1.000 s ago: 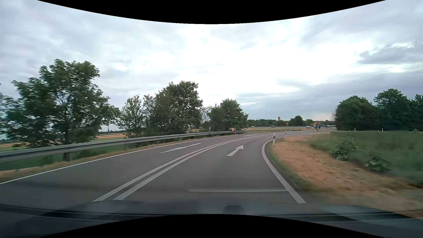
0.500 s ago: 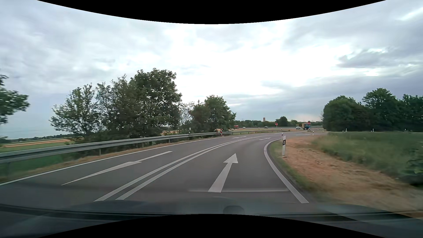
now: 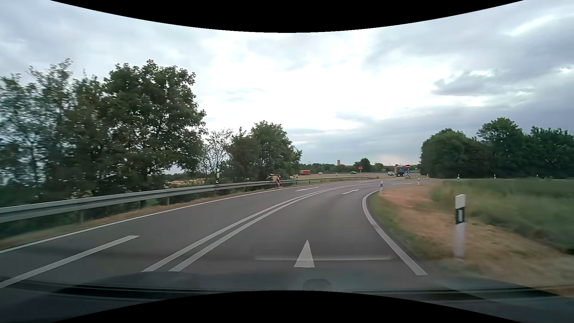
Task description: Follow the waypoints while adhering to traffic rules and regulations
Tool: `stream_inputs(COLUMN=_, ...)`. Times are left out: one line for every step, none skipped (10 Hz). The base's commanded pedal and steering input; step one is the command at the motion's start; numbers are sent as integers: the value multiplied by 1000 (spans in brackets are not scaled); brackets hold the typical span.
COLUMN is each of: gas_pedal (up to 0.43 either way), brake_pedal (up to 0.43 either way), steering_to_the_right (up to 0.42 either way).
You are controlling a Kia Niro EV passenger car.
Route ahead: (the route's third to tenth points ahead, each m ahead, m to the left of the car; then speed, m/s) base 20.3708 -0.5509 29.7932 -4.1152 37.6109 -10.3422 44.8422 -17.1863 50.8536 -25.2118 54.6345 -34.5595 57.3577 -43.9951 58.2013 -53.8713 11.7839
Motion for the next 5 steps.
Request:
stream_inputs(gas_pedal=67, brake_pedal=0, steering_to_the_right=61)
stream_inputs(gas_pedal=67, brake_pedal=0, steering_to_the_right=61)
stream_inputs(gas_pedal=67, brake_pedal=0, steering_to_the_right=63)
stream_inputs(gas_pedal=67, brake_pedal=0, steering_to_the_right=63)
stream_inputs(gas_pedal=67, brake_pedal=0, steering_to_the_right=63)
